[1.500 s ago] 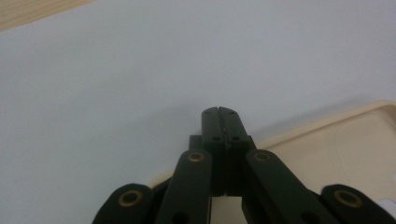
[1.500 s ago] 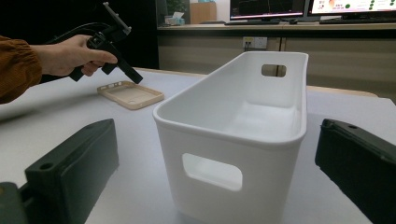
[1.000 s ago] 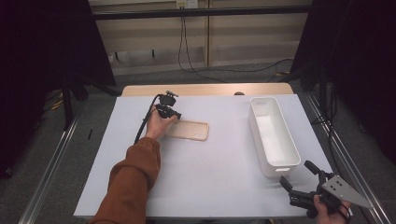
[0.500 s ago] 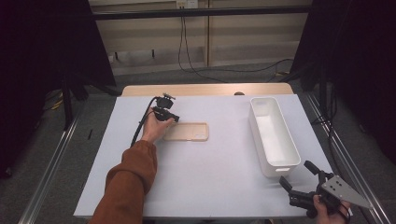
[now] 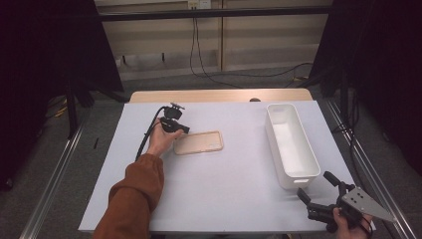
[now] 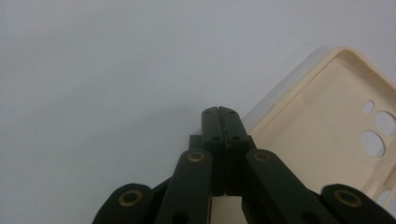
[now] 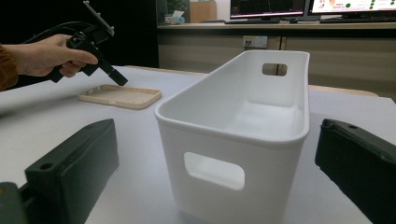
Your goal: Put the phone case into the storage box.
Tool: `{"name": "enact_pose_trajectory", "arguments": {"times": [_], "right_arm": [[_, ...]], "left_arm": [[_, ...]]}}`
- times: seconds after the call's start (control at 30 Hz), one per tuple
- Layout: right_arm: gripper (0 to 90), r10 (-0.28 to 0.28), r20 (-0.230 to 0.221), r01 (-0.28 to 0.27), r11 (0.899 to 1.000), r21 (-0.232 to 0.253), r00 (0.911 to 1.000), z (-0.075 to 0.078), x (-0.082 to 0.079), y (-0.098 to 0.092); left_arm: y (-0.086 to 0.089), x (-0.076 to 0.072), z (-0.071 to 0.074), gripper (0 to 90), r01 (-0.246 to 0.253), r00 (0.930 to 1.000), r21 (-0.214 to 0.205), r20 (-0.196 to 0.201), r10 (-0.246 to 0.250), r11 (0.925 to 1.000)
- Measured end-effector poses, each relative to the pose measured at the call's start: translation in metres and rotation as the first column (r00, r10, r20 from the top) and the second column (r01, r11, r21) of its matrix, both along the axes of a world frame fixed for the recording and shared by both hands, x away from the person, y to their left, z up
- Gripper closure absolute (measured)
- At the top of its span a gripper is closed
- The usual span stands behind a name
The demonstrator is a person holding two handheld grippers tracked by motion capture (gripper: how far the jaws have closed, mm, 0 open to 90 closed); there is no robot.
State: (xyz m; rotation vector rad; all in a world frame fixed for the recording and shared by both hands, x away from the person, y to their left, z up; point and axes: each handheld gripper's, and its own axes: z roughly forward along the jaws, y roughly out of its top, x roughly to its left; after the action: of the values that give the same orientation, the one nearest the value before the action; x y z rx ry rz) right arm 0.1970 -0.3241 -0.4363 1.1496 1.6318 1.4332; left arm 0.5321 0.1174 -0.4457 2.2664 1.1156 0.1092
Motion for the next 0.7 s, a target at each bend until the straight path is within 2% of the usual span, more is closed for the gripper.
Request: {"name": "enact_pose_trajectory", "arguments": {"times": [0.7], "right_arm": [[0.0, 0.003, 0.000, -0.003, 1.000, -0.001, 1.0000, 0.000, 0.000, 0.001]], "left_arm": [[0.001, -0.017, 0.002, 90.0, 0.046, 0.9989, 0.014, -0.007, -0.046, 0.9988]]}}
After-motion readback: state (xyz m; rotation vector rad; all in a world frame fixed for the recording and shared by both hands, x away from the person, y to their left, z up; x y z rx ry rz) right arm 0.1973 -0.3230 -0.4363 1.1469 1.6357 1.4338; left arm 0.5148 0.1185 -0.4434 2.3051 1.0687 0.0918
